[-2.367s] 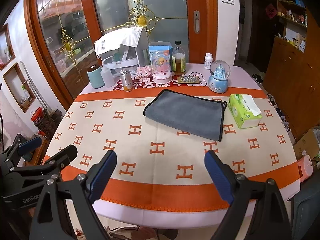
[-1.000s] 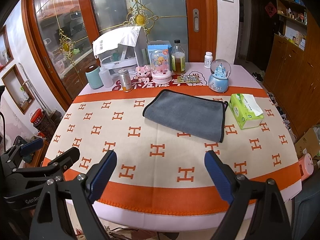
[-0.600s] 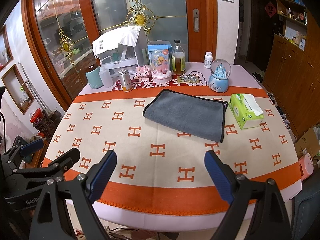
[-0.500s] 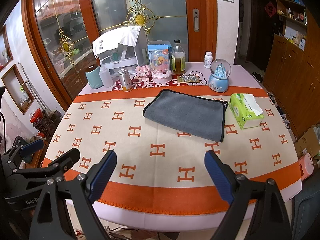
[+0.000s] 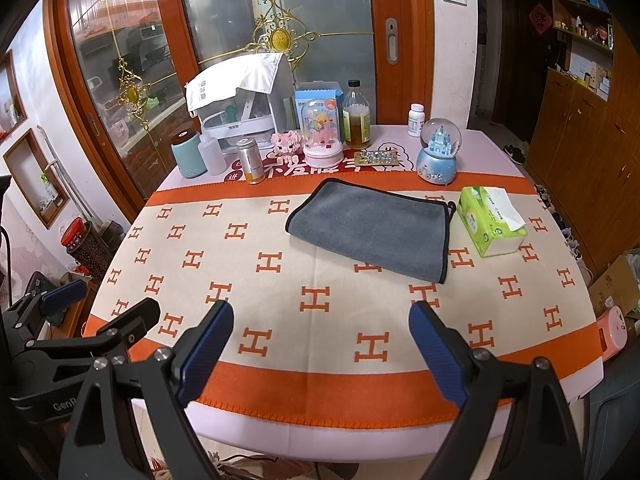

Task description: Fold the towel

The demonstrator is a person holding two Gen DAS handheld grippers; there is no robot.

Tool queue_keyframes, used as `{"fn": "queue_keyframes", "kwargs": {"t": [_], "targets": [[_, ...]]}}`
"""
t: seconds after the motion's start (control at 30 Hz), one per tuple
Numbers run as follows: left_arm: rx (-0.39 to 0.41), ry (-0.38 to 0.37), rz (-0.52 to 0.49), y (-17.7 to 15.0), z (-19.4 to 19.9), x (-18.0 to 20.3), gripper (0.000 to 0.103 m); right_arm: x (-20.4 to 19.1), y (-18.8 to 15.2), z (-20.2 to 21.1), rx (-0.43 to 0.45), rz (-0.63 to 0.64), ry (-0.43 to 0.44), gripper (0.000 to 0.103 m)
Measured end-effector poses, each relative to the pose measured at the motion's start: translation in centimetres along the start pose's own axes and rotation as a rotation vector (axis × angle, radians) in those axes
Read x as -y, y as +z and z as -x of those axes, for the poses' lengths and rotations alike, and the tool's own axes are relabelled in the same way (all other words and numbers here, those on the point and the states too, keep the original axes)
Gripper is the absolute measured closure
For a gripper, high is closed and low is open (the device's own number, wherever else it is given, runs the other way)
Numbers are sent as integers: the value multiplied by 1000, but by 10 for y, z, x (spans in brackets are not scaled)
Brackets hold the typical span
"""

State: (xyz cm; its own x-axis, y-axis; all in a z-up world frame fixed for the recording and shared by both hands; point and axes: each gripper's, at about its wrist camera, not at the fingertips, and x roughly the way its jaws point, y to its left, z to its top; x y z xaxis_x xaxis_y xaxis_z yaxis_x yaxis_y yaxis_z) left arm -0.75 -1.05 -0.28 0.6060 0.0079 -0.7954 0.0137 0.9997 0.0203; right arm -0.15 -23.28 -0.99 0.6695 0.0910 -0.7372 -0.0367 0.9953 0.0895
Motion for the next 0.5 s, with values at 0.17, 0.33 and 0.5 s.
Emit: {"fn": "queue_keyframes", "kwargs": {"t": [0.17, 0.33, 0.5], "targets": [[0, -1, -1, 3, 0, 0, 1, 0, 0, 1, 1, 0, 0, 13], [2, 1, -3, -2, 0, -3, 1, 1, 0, 1, 1, 0, -1, 13], [-2, 5, -5, -5, 2, -4, 1, 1, 0, 1, 1, 2, 0, 13]]}}
